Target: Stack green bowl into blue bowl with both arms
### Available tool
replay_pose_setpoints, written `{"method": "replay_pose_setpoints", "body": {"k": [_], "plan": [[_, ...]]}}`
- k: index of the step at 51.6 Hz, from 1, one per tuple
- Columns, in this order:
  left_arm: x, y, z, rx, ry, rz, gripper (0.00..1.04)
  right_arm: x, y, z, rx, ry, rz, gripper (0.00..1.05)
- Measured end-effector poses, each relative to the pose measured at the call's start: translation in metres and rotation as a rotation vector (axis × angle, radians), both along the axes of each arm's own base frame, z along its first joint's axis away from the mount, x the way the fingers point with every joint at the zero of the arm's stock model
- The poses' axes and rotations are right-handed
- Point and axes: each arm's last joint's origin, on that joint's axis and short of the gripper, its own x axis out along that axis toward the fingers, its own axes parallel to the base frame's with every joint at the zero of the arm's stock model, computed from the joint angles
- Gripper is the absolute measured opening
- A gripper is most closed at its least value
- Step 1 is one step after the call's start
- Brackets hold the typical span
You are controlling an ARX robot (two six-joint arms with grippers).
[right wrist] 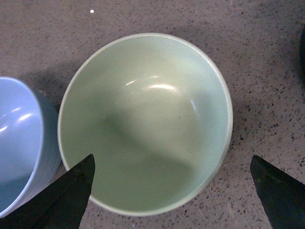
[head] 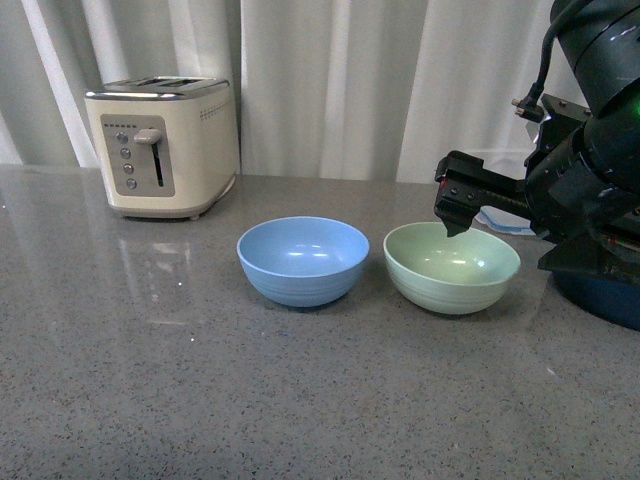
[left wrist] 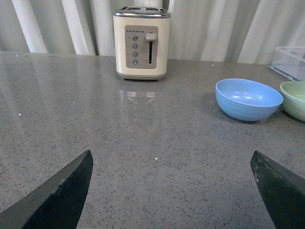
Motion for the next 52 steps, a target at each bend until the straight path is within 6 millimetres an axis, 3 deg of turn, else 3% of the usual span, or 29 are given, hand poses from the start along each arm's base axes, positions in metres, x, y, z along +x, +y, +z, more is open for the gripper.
{"method": "replay_pose_setpoints", "body": {"k": [8, 22, 41, 49, 52], "plan": [[0.0, 0.0, 0.0, 0.0, 0.0, 0.0, 0.98, 0.015, -0.008, -0.007, -0.033, 0.012, -0.05, 0.95], [0.0, 0.0, 0.0, 0.0, 0.0, 0.0, 0.98, 0.024, -0.015, -0.025, -0.06, 0.052, -0.085, 0.94], [0.0, 0.0, 0.0, 0.0, 0.0, 0.0, 0.98, 0.035, -0.01, -0.028, -0.076, 0.052, -0.092, 0.22], [0.0, 0.0, 0.0, 0.0, 0.0, 0.0, 0.98, 0.035, -0.012, -0.027, -0.081, 0.05, -0.095, 0.01], [0.0, 0.0, 0.0, 0.0, 0.0, 0.0, 0.98, 0.035, -0.014, -0.026, -0.079, 0.05, -0.094, 0.01]]}}
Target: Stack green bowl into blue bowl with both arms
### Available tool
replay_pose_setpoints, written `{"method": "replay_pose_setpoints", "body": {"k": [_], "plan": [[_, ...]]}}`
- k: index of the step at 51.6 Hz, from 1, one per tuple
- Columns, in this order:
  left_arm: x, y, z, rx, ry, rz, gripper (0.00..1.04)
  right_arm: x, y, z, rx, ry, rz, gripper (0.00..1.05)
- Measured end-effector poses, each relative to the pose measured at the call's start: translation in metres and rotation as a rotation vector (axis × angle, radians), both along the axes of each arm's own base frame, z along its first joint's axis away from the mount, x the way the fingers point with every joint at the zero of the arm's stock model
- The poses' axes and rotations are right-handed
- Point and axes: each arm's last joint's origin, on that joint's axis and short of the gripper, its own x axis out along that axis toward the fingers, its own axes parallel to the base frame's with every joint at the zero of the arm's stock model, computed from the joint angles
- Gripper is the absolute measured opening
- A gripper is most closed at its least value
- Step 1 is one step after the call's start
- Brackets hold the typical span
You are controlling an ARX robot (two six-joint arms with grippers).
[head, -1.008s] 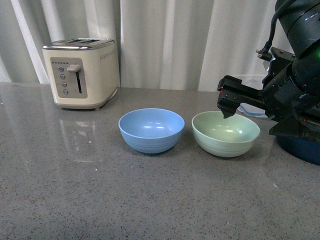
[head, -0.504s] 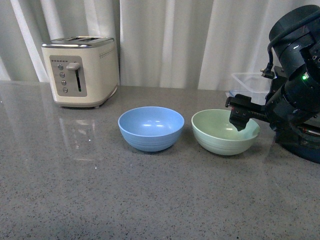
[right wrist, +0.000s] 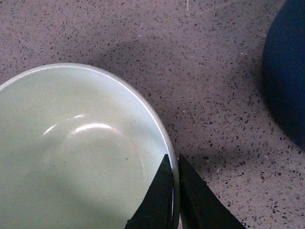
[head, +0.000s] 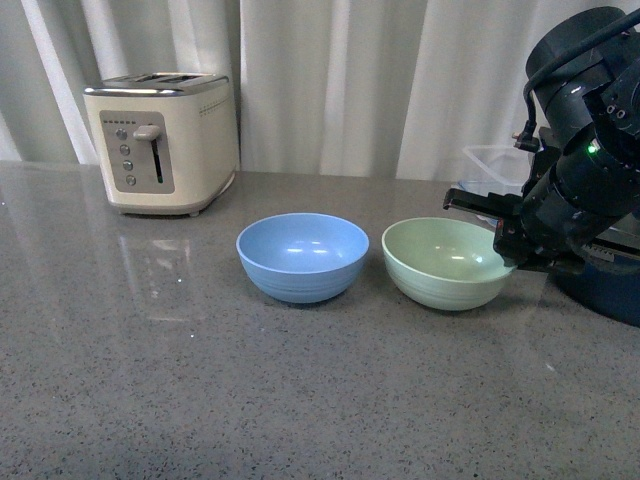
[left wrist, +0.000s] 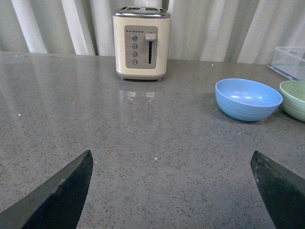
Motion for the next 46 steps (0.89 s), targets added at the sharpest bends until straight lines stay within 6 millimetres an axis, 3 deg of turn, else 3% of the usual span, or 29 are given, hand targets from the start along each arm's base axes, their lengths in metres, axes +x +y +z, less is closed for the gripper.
{"method": "replay_pose_setpoints", "body": {"k": [5, 9, 13, 19, 24, 33, 46], "plan": [[0.0, 0.0, 0.0, 0.0, 0.0, 0.0, 0.98, -0.002, -0.002, 0.009, 0.01, -0.011, 0.004, 0.01], [0.0, 0.0, 0.0, 0.0, 0.0, 0.0, 0.98, -0.004, -0.001, 0.032, 0.038, -0.059, 0.023, 0.01], [0.0, 0.0, 0.0, 0.0, 0.0, 0.0, 0.98, -0.009, 0.006, 0.068, 0.073, -0.148, 0.06, 0.01], [0.0, 0.0, 0.0, 0.0, 0.0, 0.0, 0.98, -0.019, 0.03, 0.115, 0.115, -0.263, 0.139, 0.01], [0.0, 0.0, 0.0, 0.0, 0.0, 0.0, 0.98, -0.025, 0.058, 0.131, 0.123, -0.296, 0.207, 0.01], [0.0, 0.0, 0.0, 0.0, 0.0, 0.0, 0.98, -0.025, 0.109, 0.118, 0.092, -0.257, 0.306, 0.01], [0.0, 0.0, 0.0, 0.0, 0.0, 0.0, 0.98, -0.016, 0.139, 0.077, 0.035, -0.169, 0.349, 0.01]]}}
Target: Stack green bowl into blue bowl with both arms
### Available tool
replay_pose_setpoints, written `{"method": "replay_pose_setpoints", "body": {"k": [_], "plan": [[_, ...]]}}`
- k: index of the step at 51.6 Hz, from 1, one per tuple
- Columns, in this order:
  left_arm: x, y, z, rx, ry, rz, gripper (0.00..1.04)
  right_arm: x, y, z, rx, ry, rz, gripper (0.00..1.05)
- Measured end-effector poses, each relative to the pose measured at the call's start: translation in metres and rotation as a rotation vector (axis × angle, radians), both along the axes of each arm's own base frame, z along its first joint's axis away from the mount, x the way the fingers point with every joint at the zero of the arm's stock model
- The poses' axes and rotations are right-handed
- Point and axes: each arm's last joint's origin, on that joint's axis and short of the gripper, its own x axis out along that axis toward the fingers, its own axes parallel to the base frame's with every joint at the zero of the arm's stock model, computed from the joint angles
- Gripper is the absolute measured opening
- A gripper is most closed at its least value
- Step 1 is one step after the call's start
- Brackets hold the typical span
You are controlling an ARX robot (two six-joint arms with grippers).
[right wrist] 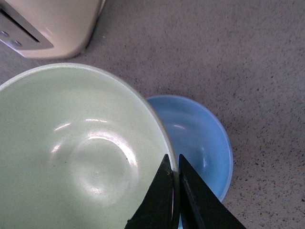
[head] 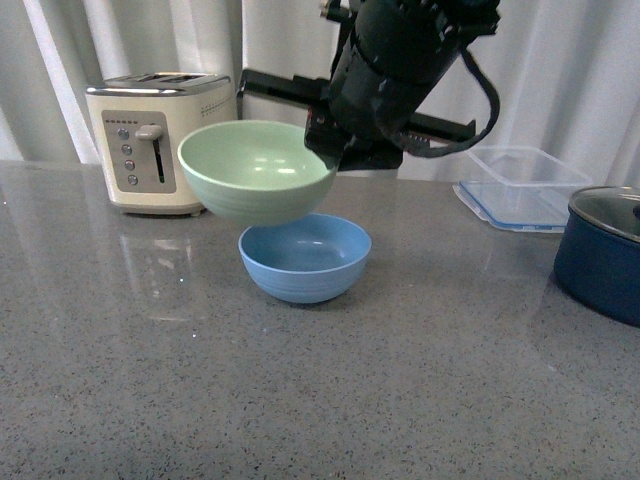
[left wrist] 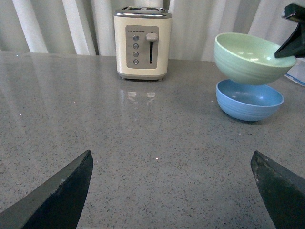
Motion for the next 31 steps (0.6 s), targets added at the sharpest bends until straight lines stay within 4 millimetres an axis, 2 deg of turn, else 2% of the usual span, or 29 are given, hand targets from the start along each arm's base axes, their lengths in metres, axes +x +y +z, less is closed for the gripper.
{"method": "replay_pose_setpoints", "body": {"k": [10, 25, 31], "plan": [[0.0, 0.0, 0.0, 0.0, 0.0, 0.0, 0.98, 0.013, -0.001, -0.026, -0.052, 0.04, -0.036, 0.01], [0.0, 0.0, 0.0, 0.0, 0.0, 0.0, 0.98, 0.022, -0.014, -0.031, -0.063, 0.033, -0.081, 0.01], [0.0, 0.0, 0.0, 0.0, 0.0, 0.0, 0.98, 0.022, -0.016, -0.034, -0.053, 0.036, -0.076, 0.14]]}}
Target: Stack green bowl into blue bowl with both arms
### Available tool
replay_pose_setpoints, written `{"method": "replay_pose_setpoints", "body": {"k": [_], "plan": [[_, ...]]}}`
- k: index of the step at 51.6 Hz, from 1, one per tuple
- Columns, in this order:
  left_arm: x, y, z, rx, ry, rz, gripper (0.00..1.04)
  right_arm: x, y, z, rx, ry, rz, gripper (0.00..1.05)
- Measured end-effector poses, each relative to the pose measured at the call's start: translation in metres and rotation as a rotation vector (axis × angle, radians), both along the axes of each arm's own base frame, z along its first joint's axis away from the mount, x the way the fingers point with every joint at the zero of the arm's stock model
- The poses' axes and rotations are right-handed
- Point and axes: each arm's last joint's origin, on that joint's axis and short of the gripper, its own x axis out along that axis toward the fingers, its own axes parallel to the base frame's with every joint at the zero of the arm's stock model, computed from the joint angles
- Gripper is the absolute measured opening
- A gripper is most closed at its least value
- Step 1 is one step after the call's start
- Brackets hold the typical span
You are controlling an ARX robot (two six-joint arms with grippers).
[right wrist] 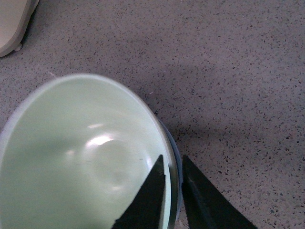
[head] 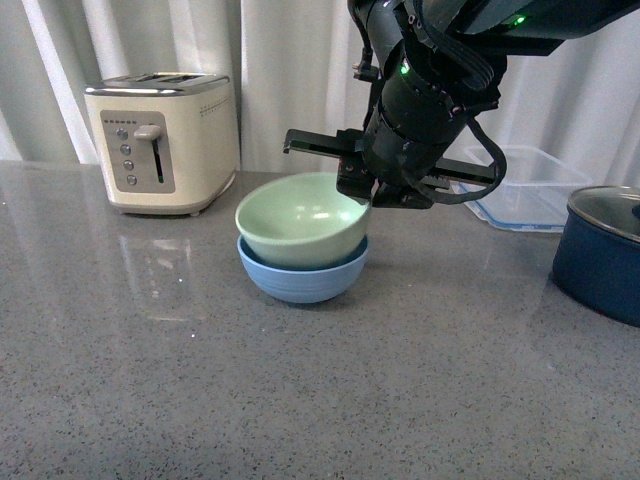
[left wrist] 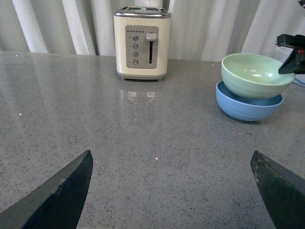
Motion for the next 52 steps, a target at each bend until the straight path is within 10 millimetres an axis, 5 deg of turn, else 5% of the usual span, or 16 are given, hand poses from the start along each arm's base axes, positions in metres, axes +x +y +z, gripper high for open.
{"method": "replay_pose_setpoints", "body": {"k": [5, 14, 22, 31, 41, 49, 52], "plan": [[0.0, 0.0, 0.0, 0.0, 0.0, 0.0, 0.98, -0.003, -0.001, 0.002, 0.024, -0.001, 0.017, 0.33], [0.0, 0.0, 0.0, 0.0, 0.0, 0.0, 0.98, -0.024, -0.017, 0.038, 0.146, -0.132, 0.053, 0.63], [0.0, 0.0, 0.0, 0.0, 0.0, 0.0, 0.98, -0.08, -0.058, 0.069, 0.313, -0.404, 0.125, 0.86], [0.0, 0.0, 0.0, 0.0, 0.0, 0.0, 0.98, -0.143, -0.111, 0.062, 0.014, -0.779, -0.143, 0.62], [0.0, 0.0, 0.0, 0.0, 0.0, 0.0, 0.98, -0.184, -0.146, -0.005, -0.16, -0.688, -0.097, 0.24], [0.0, 0.0, 0.0, 0.0, 0.0, 0.001, 0.98, -0.209, -0.161, -0.015, -0.17, -0.714, -0.097, 0.0], [0.0, 0.0, 0.0, 0.0, 0.0, 0.0, 0.98, -0.215, -0.165, -0.019, -0.174, -0.716, -0.096, 0.01]]}}
